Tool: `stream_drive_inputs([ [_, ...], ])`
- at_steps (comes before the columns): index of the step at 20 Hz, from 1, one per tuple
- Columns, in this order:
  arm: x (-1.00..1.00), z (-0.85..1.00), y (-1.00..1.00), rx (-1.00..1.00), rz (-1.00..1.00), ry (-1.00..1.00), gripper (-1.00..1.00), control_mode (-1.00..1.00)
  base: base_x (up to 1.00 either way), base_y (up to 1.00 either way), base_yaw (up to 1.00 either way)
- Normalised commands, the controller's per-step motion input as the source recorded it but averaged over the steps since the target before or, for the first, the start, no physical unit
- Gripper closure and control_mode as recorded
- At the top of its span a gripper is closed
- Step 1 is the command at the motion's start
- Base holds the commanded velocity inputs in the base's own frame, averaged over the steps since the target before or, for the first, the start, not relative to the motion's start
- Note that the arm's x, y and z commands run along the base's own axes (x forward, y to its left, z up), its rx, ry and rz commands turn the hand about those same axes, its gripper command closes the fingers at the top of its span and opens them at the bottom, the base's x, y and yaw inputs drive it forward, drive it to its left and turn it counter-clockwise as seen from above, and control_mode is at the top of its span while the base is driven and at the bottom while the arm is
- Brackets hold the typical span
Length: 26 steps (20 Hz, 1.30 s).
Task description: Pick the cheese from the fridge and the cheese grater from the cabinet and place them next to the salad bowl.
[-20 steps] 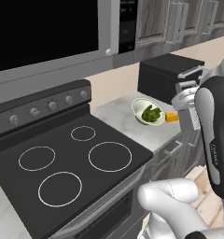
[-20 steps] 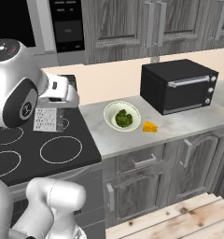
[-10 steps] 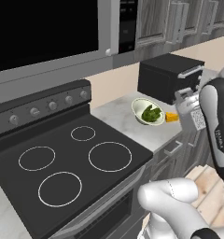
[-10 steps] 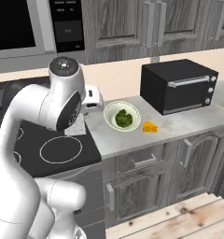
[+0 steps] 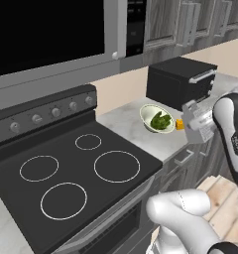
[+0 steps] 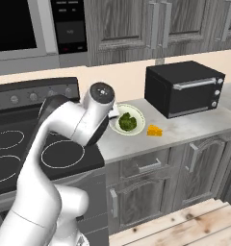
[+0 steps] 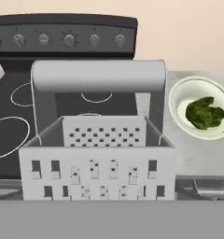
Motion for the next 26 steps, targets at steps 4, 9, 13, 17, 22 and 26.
stream_drive_inputs([
  [4,0.44,-0.30,-0.28,0.11,0.19,-0.06,1.00,-1.00,0.00,0.00,0.00],
  [9,0.32,-0.18,-0.09,0.12,0.13,-0.05,1.00,-1.00,0.00,0.00,0.00],
  [13,0.18,-0.29,0.00,0.10,0.02,-0.06,1.00,-1.00,0.00,0.00,0.00],
  [17,0.23,-0.56,0.00,0.05,0.00,-0.09,1.00,-1.00,0.00,0.00,0.00],
  [22,0.28,-0.41,0.00,0.11,0.00,-0.11,1.00,-1.00,0.00,0.00,0.00],
  [26,0.27,-0.27,0.00,0.11,0.00,-0.12,1.00,-1.00,0.00,0.00,0.00],
])
